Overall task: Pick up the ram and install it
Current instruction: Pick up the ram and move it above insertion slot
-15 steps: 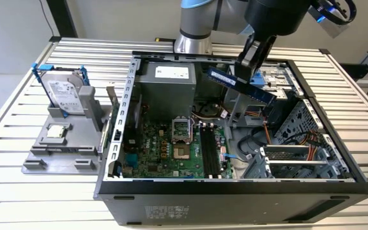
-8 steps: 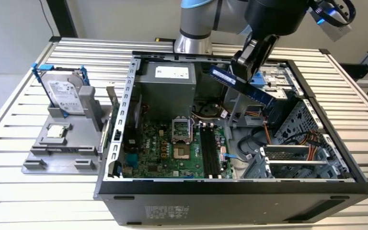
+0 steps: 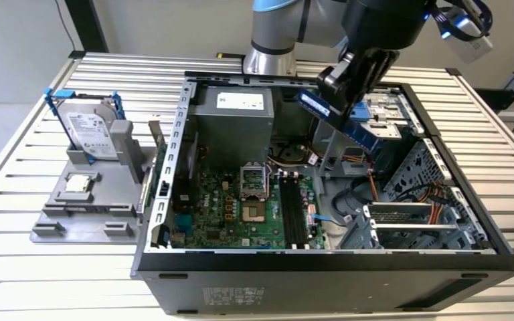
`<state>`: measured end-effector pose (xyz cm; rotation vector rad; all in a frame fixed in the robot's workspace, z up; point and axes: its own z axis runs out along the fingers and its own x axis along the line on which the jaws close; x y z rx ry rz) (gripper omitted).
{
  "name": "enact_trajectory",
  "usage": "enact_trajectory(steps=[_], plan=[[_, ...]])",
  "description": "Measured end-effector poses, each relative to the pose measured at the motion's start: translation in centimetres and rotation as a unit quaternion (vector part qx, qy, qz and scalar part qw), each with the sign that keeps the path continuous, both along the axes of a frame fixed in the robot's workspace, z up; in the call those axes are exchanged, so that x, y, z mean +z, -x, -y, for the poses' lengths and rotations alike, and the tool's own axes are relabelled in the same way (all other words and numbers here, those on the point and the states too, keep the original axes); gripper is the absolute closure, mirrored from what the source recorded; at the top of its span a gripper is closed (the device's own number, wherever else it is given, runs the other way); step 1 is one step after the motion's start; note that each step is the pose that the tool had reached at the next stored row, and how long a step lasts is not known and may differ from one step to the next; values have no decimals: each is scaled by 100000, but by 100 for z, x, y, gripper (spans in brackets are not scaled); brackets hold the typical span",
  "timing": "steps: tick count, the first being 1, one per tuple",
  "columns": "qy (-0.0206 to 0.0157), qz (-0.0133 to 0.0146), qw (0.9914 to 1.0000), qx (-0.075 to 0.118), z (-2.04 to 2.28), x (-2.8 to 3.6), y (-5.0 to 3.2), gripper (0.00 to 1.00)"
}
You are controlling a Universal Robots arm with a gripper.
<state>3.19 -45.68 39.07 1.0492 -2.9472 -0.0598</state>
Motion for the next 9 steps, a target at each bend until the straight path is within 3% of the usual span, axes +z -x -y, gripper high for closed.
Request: enact_trajectory(steps=[4,9], plan=[[-1,-1,99938,-3517,0,0,0,100],[1,1,99672,-8094,0,0,0,100]])
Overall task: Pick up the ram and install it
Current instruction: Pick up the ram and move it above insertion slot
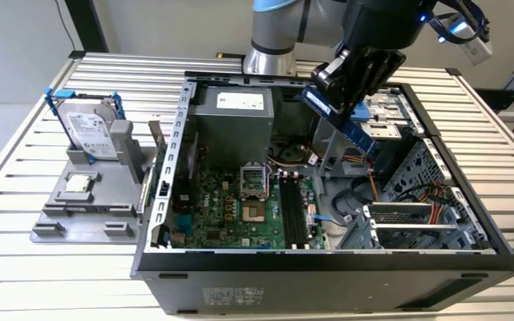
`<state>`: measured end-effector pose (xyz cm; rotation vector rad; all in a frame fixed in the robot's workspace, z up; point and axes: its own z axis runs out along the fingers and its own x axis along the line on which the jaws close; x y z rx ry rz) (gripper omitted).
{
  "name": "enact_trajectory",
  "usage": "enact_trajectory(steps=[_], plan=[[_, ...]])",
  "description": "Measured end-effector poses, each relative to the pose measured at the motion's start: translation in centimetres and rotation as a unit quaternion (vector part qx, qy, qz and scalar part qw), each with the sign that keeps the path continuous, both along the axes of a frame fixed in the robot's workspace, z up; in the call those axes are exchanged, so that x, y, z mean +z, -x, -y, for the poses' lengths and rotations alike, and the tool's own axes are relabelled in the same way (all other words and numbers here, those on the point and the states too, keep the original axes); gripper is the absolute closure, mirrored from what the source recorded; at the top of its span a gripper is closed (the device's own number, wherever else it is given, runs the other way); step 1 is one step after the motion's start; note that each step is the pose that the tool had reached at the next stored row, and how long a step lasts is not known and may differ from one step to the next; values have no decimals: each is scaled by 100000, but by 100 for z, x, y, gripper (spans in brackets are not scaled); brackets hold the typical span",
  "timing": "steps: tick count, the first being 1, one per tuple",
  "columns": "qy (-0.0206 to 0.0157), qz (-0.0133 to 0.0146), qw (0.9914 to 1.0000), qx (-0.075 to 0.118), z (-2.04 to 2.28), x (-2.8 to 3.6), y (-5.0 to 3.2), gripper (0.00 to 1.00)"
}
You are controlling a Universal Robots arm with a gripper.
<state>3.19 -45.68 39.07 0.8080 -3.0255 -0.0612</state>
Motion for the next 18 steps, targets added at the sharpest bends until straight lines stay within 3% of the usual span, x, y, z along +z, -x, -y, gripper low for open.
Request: enact_trajectory(steps=[5,9,13,18], plan=[[-1,-1,99898,-4518,0,0,0,100],[-2,0,99666,-8165,0,0,0,100],[-1,-2,99307,-11753,0,0,0,100],[-1,-1,98680,-16192,0,0,0,100]])
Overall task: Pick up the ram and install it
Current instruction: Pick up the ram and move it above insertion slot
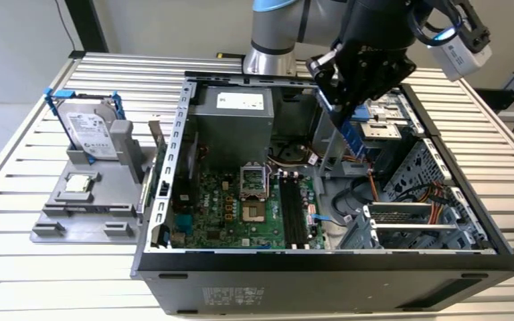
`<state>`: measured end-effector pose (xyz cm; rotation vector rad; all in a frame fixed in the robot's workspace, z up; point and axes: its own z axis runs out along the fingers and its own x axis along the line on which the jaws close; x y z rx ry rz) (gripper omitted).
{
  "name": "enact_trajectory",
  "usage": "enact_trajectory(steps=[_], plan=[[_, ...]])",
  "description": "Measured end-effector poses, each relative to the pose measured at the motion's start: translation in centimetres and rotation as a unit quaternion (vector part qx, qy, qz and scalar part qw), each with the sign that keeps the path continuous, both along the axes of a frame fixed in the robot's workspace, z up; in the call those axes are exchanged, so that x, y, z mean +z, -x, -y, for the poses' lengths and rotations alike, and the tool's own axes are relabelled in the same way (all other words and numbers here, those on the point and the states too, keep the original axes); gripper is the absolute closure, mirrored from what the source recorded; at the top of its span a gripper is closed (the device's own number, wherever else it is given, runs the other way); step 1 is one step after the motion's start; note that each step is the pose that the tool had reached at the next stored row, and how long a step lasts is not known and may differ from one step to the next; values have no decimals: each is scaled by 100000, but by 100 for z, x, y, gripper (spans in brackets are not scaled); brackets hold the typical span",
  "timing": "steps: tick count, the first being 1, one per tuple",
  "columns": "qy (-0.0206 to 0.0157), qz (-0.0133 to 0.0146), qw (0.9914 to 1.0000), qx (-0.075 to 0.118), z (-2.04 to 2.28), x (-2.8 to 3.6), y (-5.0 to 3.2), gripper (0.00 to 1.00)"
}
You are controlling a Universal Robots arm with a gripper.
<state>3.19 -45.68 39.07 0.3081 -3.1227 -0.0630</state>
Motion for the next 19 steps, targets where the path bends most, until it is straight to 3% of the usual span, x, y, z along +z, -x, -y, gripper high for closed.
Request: enact_trajectory(steps=[5,11,13,19], plan=[[-2,-1,99909,-4257,0,0,0,100],[-2,-5,99600,-8931,0,0,0,100],[9,-5,99597,-8973,0,-4,0,100],[11,35,99674,-8071,0,-111,0,100]])
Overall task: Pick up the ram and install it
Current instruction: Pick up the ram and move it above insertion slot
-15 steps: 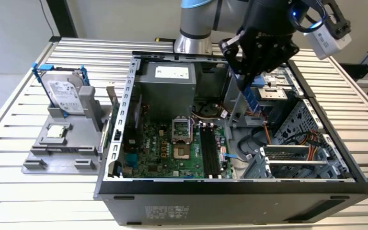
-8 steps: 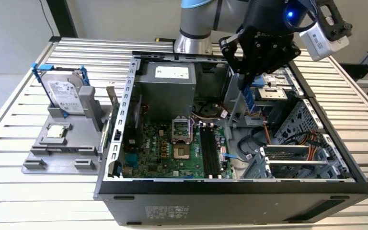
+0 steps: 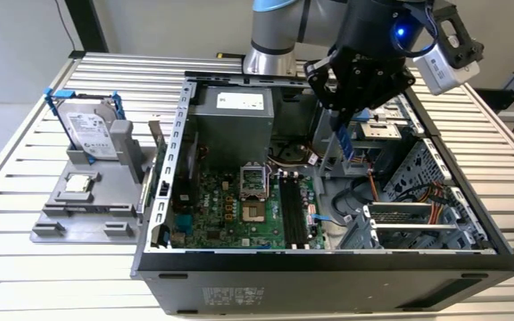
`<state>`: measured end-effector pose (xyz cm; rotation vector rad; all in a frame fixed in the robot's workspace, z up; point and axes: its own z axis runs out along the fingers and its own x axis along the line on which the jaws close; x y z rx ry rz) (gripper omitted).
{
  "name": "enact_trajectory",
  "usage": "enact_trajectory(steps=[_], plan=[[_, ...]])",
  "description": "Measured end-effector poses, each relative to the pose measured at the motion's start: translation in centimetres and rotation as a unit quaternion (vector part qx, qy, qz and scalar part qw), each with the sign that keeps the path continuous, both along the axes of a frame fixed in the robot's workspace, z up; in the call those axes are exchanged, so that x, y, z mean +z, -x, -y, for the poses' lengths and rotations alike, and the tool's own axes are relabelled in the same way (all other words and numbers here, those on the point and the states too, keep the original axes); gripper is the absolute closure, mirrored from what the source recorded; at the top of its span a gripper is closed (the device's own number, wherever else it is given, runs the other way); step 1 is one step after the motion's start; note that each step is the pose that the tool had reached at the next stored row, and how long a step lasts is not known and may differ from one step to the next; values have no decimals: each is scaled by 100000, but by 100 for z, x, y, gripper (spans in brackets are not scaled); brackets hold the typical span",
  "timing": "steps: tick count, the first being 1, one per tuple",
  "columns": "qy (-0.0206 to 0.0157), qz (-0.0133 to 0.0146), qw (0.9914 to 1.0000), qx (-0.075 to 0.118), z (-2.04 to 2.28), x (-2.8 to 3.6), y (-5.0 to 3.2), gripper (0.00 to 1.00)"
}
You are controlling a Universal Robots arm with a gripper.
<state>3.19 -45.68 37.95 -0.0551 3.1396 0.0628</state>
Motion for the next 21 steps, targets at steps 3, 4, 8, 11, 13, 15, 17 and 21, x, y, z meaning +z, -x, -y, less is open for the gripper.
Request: enact_trajectory(steps=[3,4,8,11,13,15,17,21], plan=[[-8,60,100000,-5,0,-56,1,100],[-17,154,100000,-17,0,-71,3,100],[-4,162,100000,-5,0,-76,2,100],[-7,166,100000,-6,0,-79,2,100],[-9,165,100000,-7,0,-81,2,100],[-14,167,100000,-5,0,-83,2,100],[-27,169,100000,-5,0,-84,2,100],[-67,169,100000,-9,0,-87,2,100]])
